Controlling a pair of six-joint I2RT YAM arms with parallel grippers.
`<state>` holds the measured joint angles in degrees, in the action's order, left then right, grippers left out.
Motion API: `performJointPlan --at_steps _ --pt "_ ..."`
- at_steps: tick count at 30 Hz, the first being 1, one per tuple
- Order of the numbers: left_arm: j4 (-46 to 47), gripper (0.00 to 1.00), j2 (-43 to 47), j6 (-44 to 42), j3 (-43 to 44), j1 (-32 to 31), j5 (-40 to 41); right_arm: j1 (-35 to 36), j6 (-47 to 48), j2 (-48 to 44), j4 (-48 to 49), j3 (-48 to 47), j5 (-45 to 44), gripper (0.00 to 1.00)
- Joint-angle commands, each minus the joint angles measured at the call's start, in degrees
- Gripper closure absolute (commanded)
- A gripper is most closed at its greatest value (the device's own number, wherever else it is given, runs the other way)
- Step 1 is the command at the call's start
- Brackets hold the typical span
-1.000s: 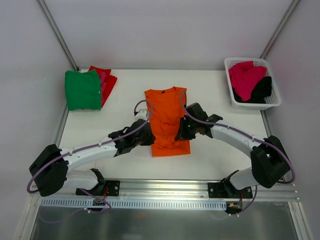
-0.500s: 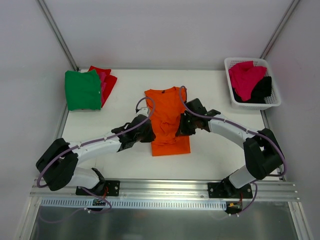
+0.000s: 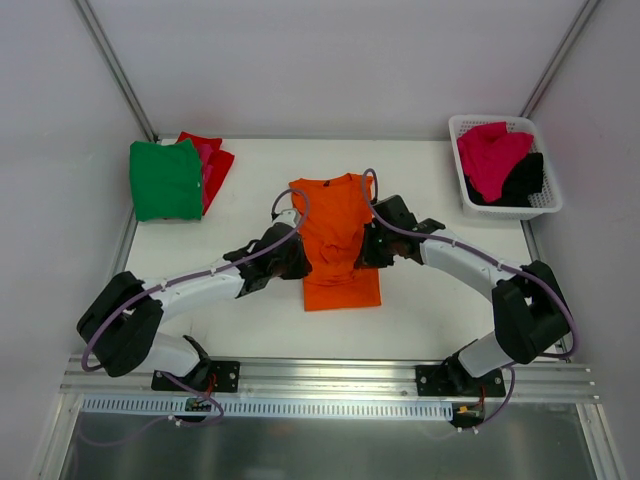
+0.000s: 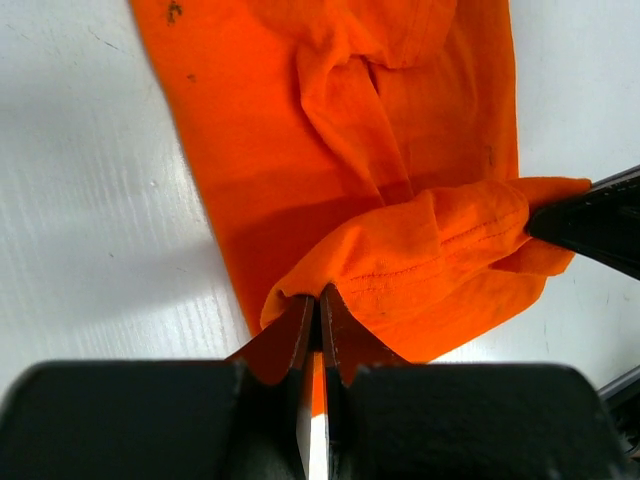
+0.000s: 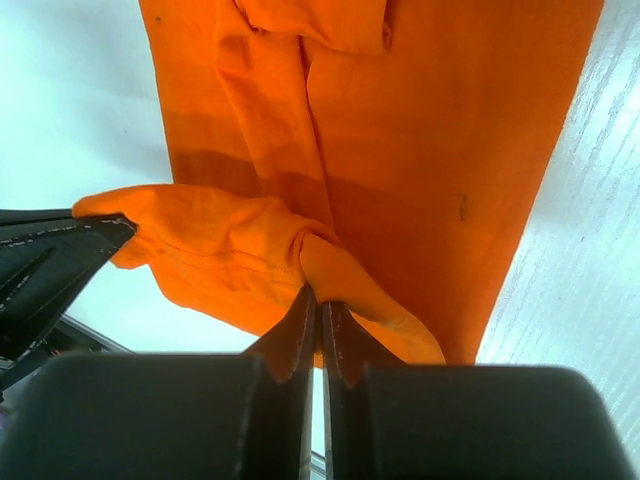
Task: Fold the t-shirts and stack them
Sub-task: Fold the tshirt
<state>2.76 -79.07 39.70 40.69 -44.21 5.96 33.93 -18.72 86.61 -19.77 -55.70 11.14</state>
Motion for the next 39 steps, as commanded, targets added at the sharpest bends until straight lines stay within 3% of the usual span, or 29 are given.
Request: performJointPlan --at_steps 1,14,15,16,17,18,21,22,25,29,31,32,33,34,37,38,39 --pt "1.6 1.00 0.4 -1.7 1.9 1.7 -1.7 -0.4 1.1 -1.1 0.4 -1.4 -1.3 0.99" --pt "4.0 1.00 -4.2 -3.9 3.7 5.3 -5.8 -0.6 2.0 2.4 0.9 -3.7 -2.1 0.98" --pt "4.5 0.81 -4.9 -4.0 3.8 5.5 -7.2 -0.7 2.0 2.8 1.0 -3.8 -2.0 0.92" --pt "5.2 0.65 -5.3 -4.3 4.1 5.6 -7.4 -0.6 2.4 3.1 1.6 -4.0 -2.0 0.68" --pt "5.7 0.43 -5.9 -4.6 4.2 5.6 -7.4 -0.6 2.5 3.6 1.8 -3.9 -2.1 0.57" --pt "6.0 0.34 -5.9 -5.2 4.1 5.6 -7.4 -0.6 2.6 3.7 2.2 -4.0 -2.2 0.41" --pt "6.4 0.01 -4.1 -7.0 4.1 5.6 -6.3 -0.6 3.1 3.3 3.7 -3.4 -2.6 0.17" --pt "5.7 0.01 -1.8 -7.5 4.0 5.6 -5.2 -0.5 3.3 3.0 3.9 -2.9 -2.9 0.13" --pt "2.8 0.01 5.2 -8.8 3.4 5.1 -3.0 -0.5 3.3 -0.1 5.9 -1.0 -3.3 0.09" --pt "-2.3 0.01 12.6 -10.6 3.0 -0.2 -0.2 -0.1 2.2 -6.4 7.7 2.2 -2.3 0.09" --pt "-3.9 0.05 15.4 -10.8 1.7 -2.5 0.7 1.2 1.6 -10.0 8.7 3.8 -1.1 0.18" --pt "-4.2 0.11 16.2 -10.0 0.1 -4.0 0.7 1.8 0.2 -11.1 10.2 5.9 -0.9 0.44" --pt "-4.1 0.21 16.7 -9.6 -0.7 -4.5 0.5 3.2 -0.8 -12.8 10.7 7.0 -0.8 0.68" --pt "-4.2 0.49 17.2 -9.0 -1.5 -4.7 0.4 3.9 -1.9 -13.4 11.4 8.1 -0.4 0.97" --pt "-3.6 0.93 15.9 -7.4 -3.7 -5.0 -0.2 5.6 -8.5 -13.9 18.9 14.6 3.5 1.00" --pt "-3.5 1.00 15.4 -6.7 -4.6 -5.0 -0.4 6.1 -9.9 -13.5 22.9 16.0 4.3 0.99" --pt "-3.0 1.00 14.9 -6.5 -5.1 -5.0 -0.8 7.0 -12.0 -12.9 24.4 18.2 4.8 0.99"
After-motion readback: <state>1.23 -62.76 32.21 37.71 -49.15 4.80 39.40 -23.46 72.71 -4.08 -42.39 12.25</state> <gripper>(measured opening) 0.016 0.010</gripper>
